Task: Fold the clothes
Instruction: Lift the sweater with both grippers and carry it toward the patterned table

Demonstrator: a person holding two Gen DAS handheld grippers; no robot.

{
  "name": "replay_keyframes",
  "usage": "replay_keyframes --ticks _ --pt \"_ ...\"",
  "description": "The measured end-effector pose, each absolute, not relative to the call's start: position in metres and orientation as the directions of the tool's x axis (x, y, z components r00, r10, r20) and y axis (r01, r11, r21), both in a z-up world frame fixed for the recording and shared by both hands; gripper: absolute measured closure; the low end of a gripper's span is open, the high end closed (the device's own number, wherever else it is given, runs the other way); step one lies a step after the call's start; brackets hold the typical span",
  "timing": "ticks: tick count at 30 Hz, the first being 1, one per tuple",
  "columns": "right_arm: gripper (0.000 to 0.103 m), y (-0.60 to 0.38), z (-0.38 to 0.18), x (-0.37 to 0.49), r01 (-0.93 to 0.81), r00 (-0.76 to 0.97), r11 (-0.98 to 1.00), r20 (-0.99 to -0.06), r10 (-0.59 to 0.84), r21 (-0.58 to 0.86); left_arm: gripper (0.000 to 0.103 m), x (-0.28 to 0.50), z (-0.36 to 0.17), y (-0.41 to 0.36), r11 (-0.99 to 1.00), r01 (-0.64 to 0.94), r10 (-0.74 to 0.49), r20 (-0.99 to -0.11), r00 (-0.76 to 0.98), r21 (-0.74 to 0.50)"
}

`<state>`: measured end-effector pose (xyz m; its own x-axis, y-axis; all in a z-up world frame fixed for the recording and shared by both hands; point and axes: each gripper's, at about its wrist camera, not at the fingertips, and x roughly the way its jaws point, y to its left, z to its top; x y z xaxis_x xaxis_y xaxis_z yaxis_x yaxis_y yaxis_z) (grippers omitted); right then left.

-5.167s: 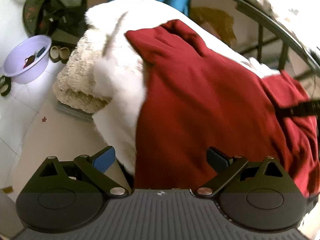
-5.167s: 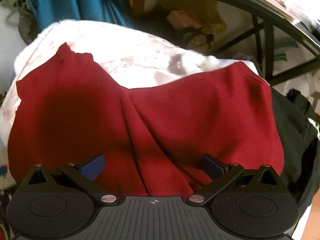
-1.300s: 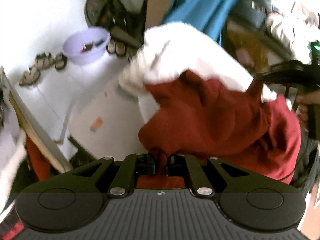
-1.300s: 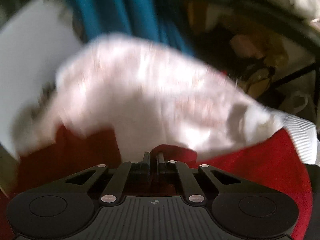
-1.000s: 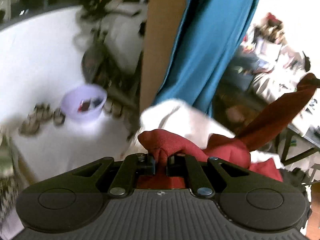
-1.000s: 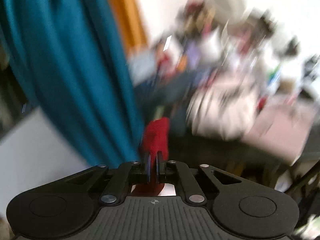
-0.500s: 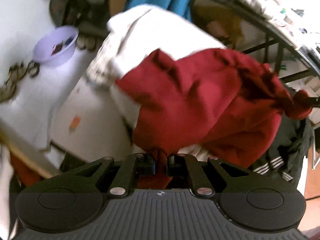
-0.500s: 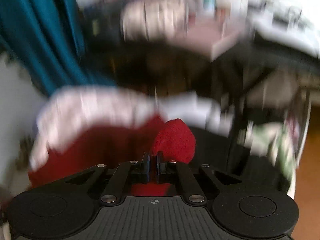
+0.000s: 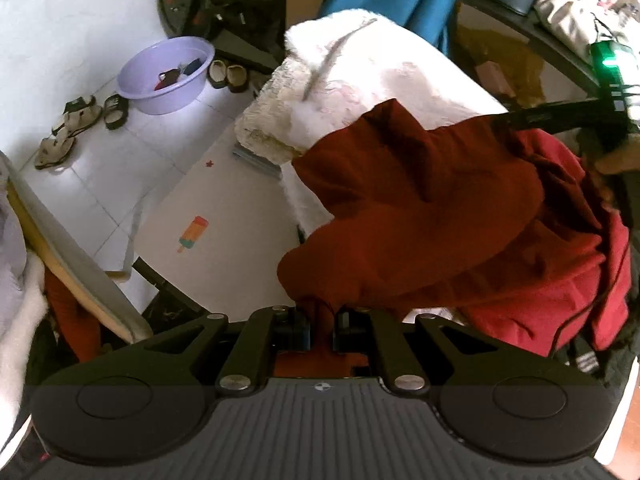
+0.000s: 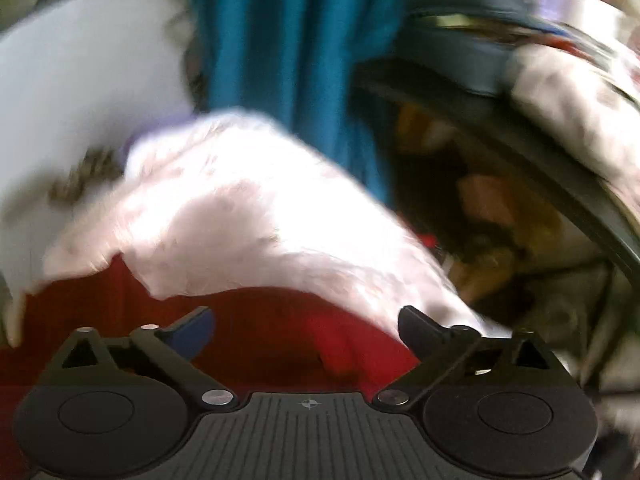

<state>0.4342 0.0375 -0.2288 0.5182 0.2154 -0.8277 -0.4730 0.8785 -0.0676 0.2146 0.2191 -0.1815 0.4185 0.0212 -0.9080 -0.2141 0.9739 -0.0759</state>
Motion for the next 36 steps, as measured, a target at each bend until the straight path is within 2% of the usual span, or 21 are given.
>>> replay_keyframes --ticks 2,4,5,6,7,9,10,13,16,21,24,27,30,33,36 --pt "0.005 0.051 -0.25 0.452 -0.529 0.463 0.845 -0.861 0.209 -0.079 0.094 0.219 -0.183 0.219 0.973 -0.221 0.031 -0.909 0.417 -0.068" --pt "0.005 0.056 -0.268 0.462 -0.562 0.372 0.827 -0.901 0.224 -0.026 0.094 0.221 -0.183 0.218 0.972 -0.226 0.034 -0.91 0.413 -0.067" --pt "0.012 0.055 -0.274 0.464 -0.567 0.322 0.824 -0.915 0.242 0.019 0.094 0.221 -0.184 0.218 0.971 -0.228 0.033 -0.911 0.411 -0.068" --pt "0.028 0.055 -0.281 0.466 -0.57 0.271 0.819 -0.927 0.26 0.063 0.094 0.221 -0.184 0.217 0.971 -0.231 0.032 -0.912 0.408 -0.069" --pt "0.039 0.052 -0.281 0.463 -0.569 0.238 0.813 -0.922 0.305 0.122 0.094 0.22 -0.184 0.217 0.97 -0.232 0.032 -0.913 0.407 -0.069" --pt "0.08 0.045 -0.274 0.456 -0.571 0.214 0.802 -0.912 0.35 0.174 0.094 0.219 -0.182 0.217 0.967 -0.243 0.034 -0.911 0.41 -0.074" --pt "0.092 0.041 -0.27 0.453 -0.572 0.204 0.796 -0.906 0.371 0.197 0.094 0.218 -0.181 0.218 0.964 -0.252 0.034 -0.909 0.416 -0.079" --pt "0.094 0.025 -0.237 0.439 -0.555 0.247 0.788 -0.852 0.462 0.266 0.094 0.217 -0.157 0.227 0.944 -0.311 0.058 -0.872 0.486 -0.11" --pt "0.094 0.004 -0.185 0.418 -0.514 0.39 0.803 -0.752 0.532 0.302 0.094 0.22 -0.115 0.224 0.96 -0.272 0.117 -0.789 0.603 -0.066" --pt "0.094 -0.041 -0.076 0.379 -0.398 0.674 0.879 -0.565 0.475 0.264 0.094 0.23 -0.032 0.223 0.977 -0.207 0.144 -0.582 0.8 -0.043" --pt "0.094 -0.074 -0.005 0.349 -0.315 0.804 0.913 -0.438 0.403 0.261 0.094 0.234 0.02 0.214 0.991 -0.116 0.076 -0.437 0.896 -0.064" --pt "0.094 -0.106 0.07 0.306 -0.236 0.903 0.939 -0.3 0.307 0.252 0.094 0.231 0.072 0.197 0.997 0.023 -0.041 -0.246 0.968 -0.077" --pt "0.094 -0.129 0.136 0.257 -0.154 0.96 0.967 -0.202 0.195 0.205 0.094 0.224 0.111 0.173 0.988 0.139 -0.144 -0.071 0.987 -0.07" --pt "0.094 -0.154 0.19 0.201 -0.074 0.988 0.986 -0.122 0.093 0.151 0.094 0.217 0.139 0.142 0.969 0.24 -0.238 0.031 0.971 -0.06" --pt "0.094 -0.181 0.212 0.151 -0.001 0.996 0.99 -0.084 0.013 0.144 0.094 0.205 0.157 0.108 0.944 0.33 -0.327 0.092 0.941 -0.023"
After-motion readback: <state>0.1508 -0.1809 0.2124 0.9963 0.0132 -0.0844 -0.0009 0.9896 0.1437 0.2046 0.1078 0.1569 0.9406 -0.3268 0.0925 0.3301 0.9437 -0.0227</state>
